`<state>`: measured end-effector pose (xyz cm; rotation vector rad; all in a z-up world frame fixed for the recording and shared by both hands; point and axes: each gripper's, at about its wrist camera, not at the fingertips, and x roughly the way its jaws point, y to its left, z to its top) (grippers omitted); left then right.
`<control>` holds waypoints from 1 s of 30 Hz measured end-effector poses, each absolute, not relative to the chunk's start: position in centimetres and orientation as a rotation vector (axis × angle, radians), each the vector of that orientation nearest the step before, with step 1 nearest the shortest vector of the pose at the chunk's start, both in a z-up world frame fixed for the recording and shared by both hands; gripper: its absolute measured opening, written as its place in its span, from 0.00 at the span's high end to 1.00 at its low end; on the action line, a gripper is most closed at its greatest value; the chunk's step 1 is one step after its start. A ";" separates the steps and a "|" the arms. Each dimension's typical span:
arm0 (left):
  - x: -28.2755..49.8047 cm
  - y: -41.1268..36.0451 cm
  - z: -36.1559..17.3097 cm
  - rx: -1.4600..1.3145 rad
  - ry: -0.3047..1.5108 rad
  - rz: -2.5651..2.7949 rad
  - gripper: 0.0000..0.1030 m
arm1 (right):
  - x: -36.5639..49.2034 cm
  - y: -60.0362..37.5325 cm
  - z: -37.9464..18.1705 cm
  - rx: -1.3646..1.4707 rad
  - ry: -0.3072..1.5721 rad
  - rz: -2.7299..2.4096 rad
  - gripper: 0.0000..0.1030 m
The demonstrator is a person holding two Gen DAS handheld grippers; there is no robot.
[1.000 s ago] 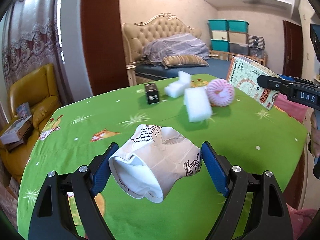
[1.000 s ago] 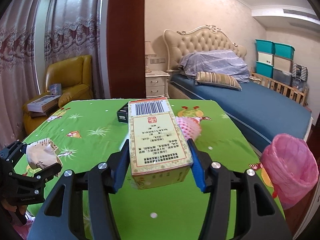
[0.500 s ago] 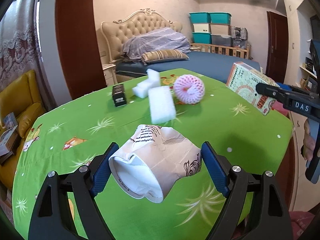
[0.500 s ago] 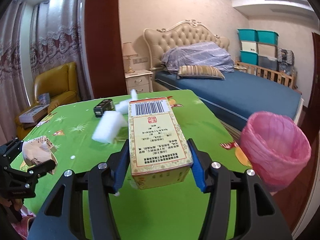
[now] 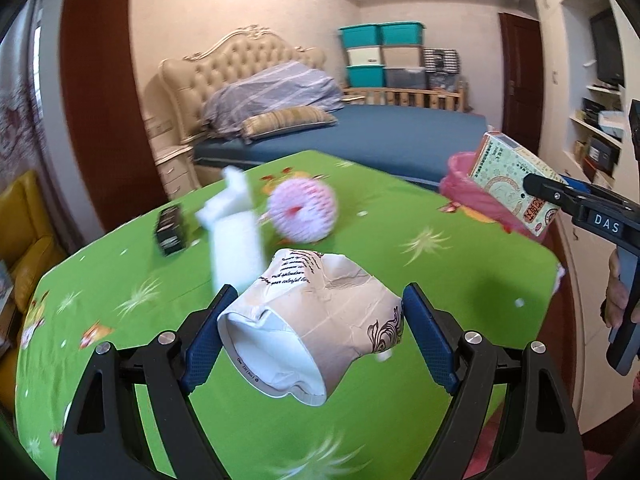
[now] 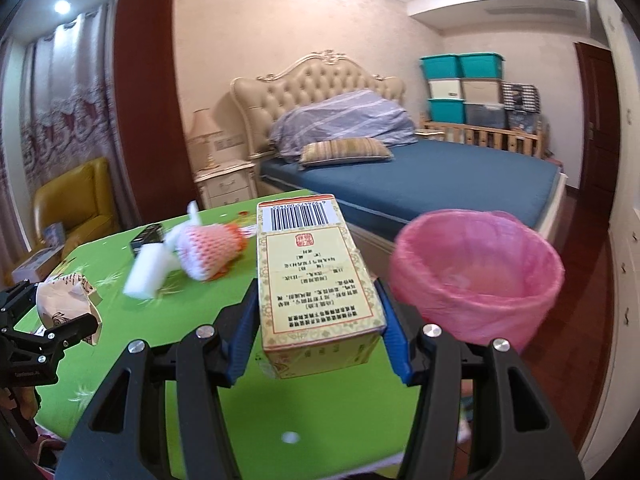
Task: Collect trash
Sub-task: 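Carry the paper cup and medicine box over the pink wastebasket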
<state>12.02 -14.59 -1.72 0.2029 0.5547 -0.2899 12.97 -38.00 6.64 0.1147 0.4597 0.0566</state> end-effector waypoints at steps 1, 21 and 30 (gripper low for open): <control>12.3 -15.4 -1.7 0.208 0.551 -0.307 0.24 | 12.7 -38.7 6.7 0.118 0.453 0.042 0.48; 18.7 -31.8 -1.0 0.213 0.563 -0.621 0.24 | 9.9 -49.8 5.0 0.118 0.439 -0.197 0.48; 24.0 -38.6 0.3 0.223 0.546 -0.660 0.23 | 13.7 -52.5 4.3 0.097 0.440 -0.219 0.48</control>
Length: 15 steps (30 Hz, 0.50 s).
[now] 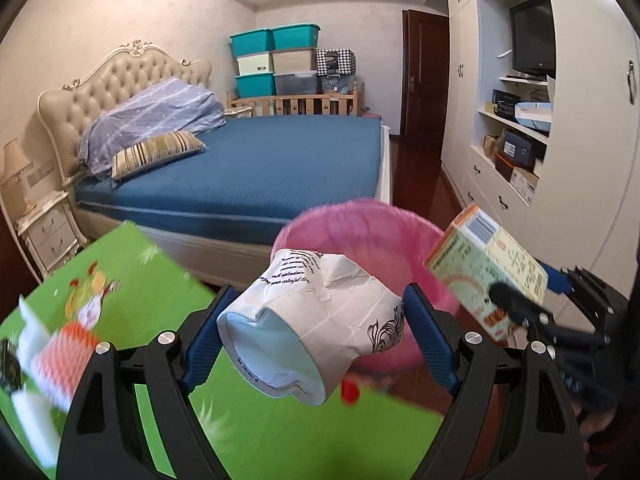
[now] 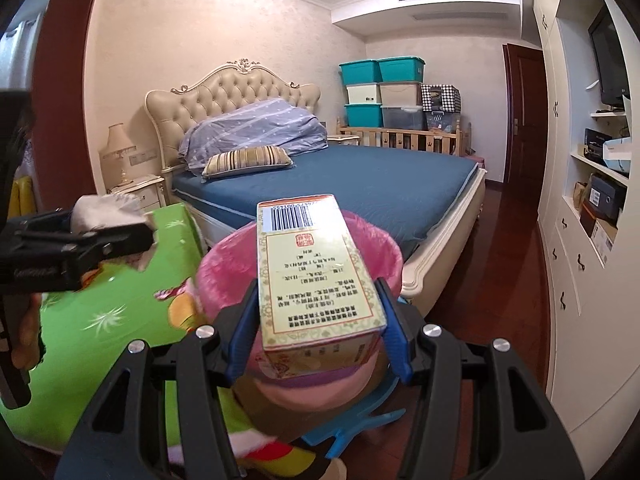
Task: Collect trash
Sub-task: 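Carry the paper cup and medicine box over the pink wastebasket, then open both grippers to drop the cup and box into the wastebasket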
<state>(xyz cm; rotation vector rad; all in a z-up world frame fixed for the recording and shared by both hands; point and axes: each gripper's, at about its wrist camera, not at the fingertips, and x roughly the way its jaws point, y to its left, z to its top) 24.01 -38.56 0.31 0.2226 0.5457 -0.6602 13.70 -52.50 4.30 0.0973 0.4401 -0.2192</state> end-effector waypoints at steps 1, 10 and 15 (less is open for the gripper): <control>24.7 -39.4 0.4 0.225 0.543 -0.657 0.23 | 14.4 -53.0 4.2 0.101 0.442 -0.222 0.48; 30.3 -42.5 0.0 0.155 0.582 -0.656 0.23 | 18.2 -55.8 3.6 0.109 0.444 -0.230 0.51; 33.0 -43.7 -1.3 0.075 0.662 -0.683 0.17 | 19.1 -56.1 2.6 0.103 0.450 -0.245 0.40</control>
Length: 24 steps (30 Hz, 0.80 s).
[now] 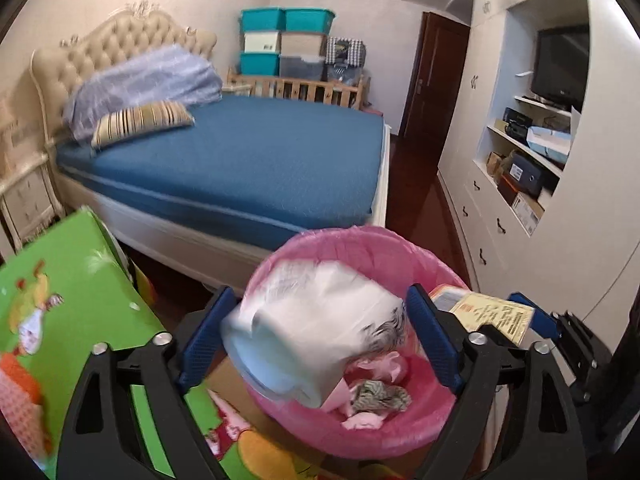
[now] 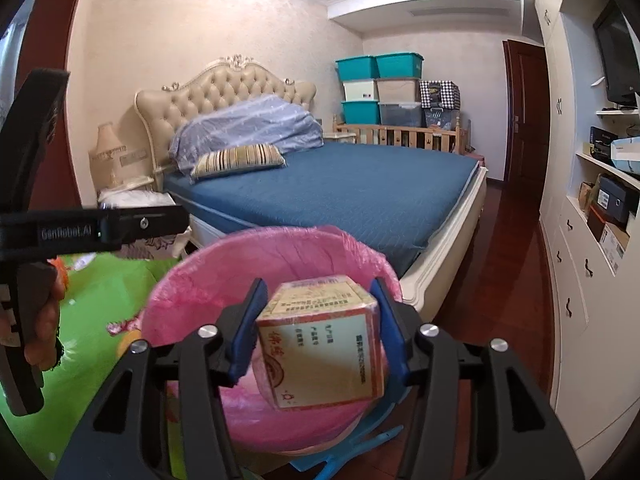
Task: Collect trash
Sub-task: 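Open both grippers to drop the cup and box into the wastebasket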
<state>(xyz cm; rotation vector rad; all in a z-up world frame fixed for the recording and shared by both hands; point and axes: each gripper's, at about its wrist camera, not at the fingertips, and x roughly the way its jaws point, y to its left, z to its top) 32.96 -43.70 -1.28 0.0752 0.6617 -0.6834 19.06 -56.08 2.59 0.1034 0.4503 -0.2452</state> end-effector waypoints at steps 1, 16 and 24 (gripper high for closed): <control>33.1 -43.6 -1.4 0.062 0.661 -0.677 0.14 | 18.8 -56.2 2.7 0.119 0.437 -0.246 0.31; 26.8 -35.4 -0.9 0.217 0.568 -0.539 0.12 | 14.7 -53.1 3.3 0.124 0.454 -0.184 0.22; 22.2 -25.3 -0.8 0.274 0.519 -0.333 0.11 | 17.7 -44.1 3.8 0.054 0.478 0.013 0.22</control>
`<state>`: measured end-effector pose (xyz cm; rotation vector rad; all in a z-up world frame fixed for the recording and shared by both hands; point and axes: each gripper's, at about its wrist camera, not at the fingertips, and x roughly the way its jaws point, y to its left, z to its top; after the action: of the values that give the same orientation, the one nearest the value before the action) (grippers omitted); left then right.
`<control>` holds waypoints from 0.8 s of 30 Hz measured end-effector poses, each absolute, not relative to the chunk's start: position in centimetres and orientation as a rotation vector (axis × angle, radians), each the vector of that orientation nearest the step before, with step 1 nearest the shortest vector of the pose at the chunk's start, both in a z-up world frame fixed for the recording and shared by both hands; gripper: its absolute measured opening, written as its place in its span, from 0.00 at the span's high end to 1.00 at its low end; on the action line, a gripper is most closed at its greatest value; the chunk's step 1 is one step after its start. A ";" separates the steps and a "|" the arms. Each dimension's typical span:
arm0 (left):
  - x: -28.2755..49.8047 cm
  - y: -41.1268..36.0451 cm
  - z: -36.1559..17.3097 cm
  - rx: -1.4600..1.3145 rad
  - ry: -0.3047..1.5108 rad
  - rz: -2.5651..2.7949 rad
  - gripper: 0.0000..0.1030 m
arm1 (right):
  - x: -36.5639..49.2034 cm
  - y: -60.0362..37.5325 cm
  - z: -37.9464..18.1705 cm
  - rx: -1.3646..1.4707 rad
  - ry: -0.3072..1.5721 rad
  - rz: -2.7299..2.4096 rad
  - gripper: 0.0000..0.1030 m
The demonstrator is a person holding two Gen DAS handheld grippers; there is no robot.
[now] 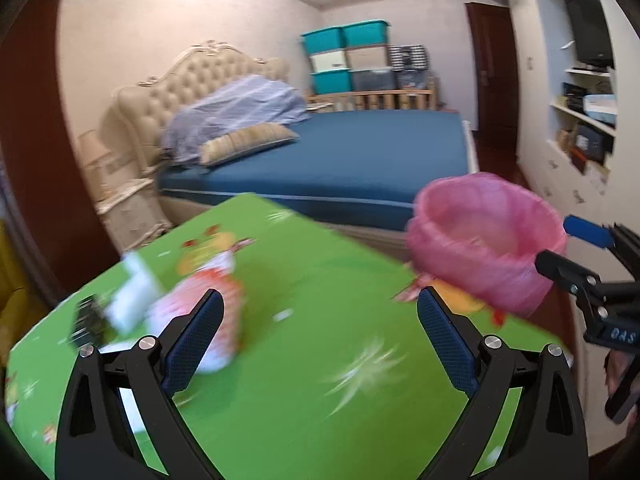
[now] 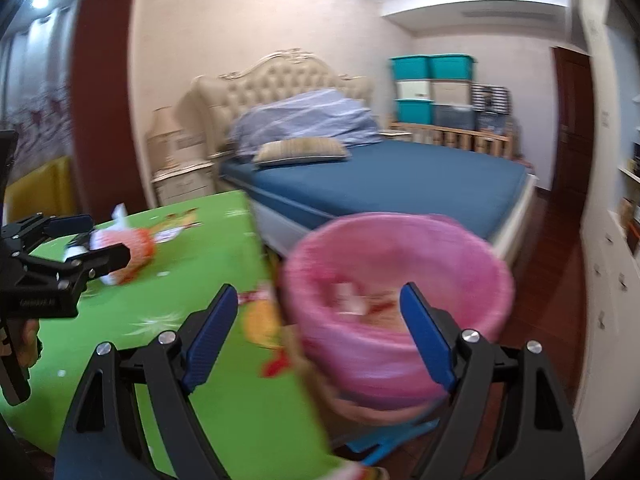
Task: Collect trash
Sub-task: 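Open both grippers to drop the cup and box into the wastebasket, then move both tools back over the table toward the foam pieces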
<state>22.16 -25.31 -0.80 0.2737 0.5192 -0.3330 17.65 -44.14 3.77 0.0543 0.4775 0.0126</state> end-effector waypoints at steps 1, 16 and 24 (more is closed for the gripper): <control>21.6 -23.8 -0.8 0.270 0.515 -0.308 0.11 | 18.0 -42.9 3.8 0.045 0.483 0.033 0.22; 25.7 -9.6 -4.4 0.087 0.739 -0.032 0.06 | 21.9 -31.1 4.3 -0.043 0.562 0.197 0.22; 27.8 -8.3 -6.7 0.048 0.830 -0.046 0.48 | 25.0 -27.9 4.7 -0.074 0.602 0.203 0.22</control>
<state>27.80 -8.30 -6.72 0.0478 0.8296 -0.0464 24.98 -27.85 4.72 -0.0738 0.6022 0.2030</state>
